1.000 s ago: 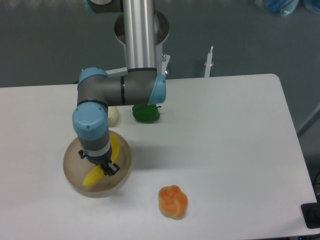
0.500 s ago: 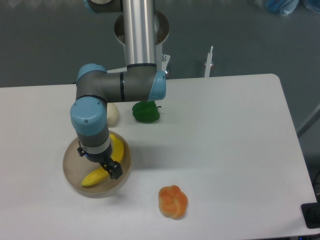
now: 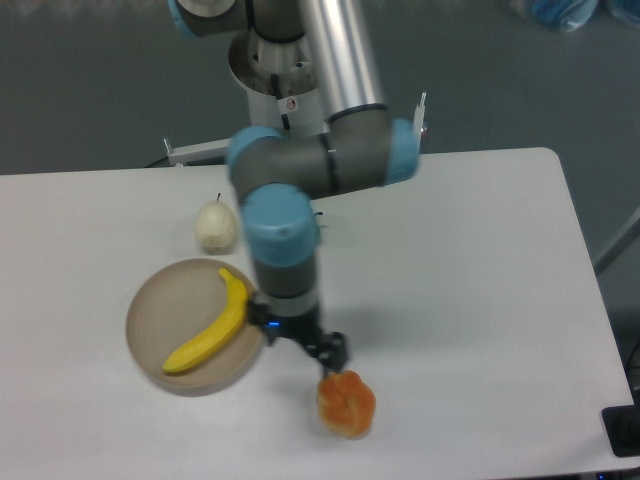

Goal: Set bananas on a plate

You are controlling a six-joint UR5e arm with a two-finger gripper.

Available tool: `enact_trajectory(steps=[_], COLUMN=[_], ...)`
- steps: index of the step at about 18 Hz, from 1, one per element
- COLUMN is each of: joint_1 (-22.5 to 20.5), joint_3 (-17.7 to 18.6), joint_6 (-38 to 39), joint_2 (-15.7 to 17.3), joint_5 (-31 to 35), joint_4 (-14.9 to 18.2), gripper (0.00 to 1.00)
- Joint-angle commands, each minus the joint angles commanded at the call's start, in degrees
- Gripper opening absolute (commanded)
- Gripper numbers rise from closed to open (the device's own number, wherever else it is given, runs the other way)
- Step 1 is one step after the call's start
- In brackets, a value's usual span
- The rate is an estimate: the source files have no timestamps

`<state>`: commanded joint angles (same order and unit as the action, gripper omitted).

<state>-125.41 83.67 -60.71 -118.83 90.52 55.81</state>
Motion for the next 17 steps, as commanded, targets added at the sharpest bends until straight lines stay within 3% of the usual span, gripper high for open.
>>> enact_trajectory(steps=[7, 11, 17], joint_1=[-12.5, -15.9, -16.1], joint_3=[0.3, -1.1, -1.7], joint_6=[-26.0, -28.8, -30.3], joint_2=[-1.8, -4.4, -5.1], joint_5=[0.1, 0.1, 0.2], joint_4=[1.9, 1.7, 1.9], gripper=[1.0, 1.0, 1.0])
